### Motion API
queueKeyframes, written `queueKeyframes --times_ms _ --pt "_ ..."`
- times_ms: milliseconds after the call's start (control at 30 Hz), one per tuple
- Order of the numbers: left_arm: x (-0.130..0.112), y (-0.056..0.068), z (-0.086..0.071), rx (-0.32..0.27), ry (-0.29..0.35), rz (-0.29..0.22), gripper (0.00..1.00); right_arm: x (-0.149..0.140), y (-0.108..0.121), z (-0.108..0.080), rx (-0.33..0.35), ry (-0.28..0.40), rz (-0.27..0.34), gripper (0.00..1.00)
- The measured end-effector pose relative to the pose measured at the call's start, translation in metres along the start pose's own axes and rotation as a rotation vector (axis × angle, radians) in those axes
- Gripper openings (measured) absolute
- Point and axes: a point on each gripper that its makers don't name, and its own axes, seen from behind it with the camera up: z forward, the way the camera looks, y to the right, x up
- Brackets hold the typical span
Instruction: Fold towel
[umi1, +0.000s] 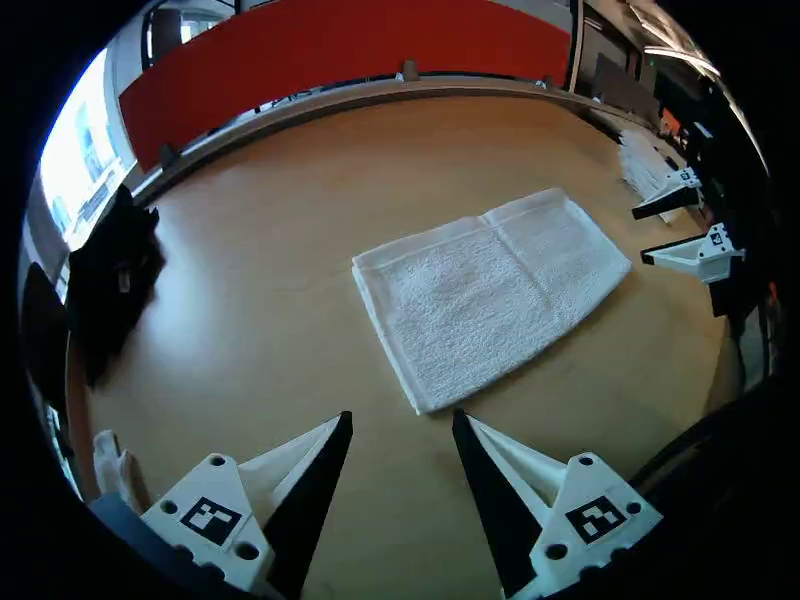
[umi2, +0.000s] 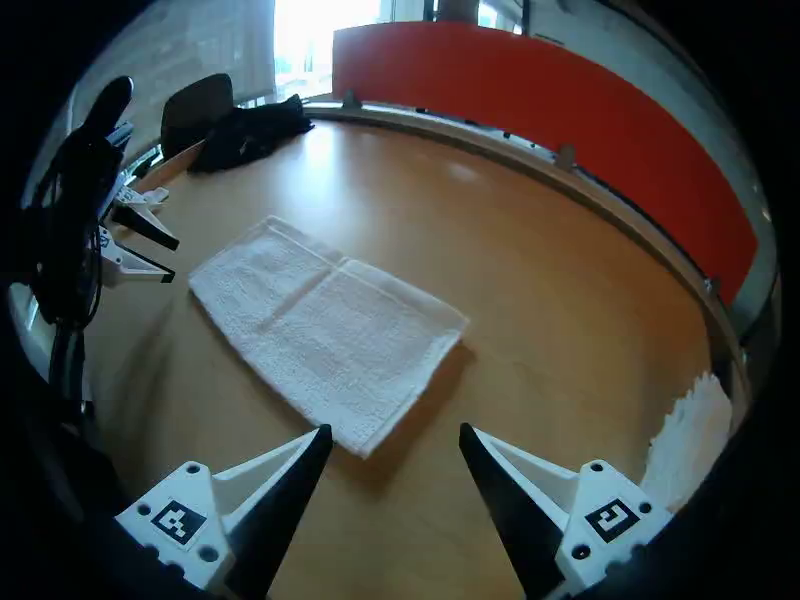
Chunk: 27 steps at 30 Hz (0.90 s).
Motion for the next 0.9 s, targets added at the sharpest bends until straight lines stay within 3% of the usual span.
queueKeyframes --times_ms 467,900 --pt "-0.018 -0.016 -0.016 0.071 0.006 -0.099 0.73 0.002 -0.001 0.005 0.036 -0.008 -0.055 0.98" --pt "-0.036 -0.027 -0.031 0.114 0.004 -0.148 0.73 -0.007 -0.005 0.009 0.075 -0.048 -0.116 0.96"
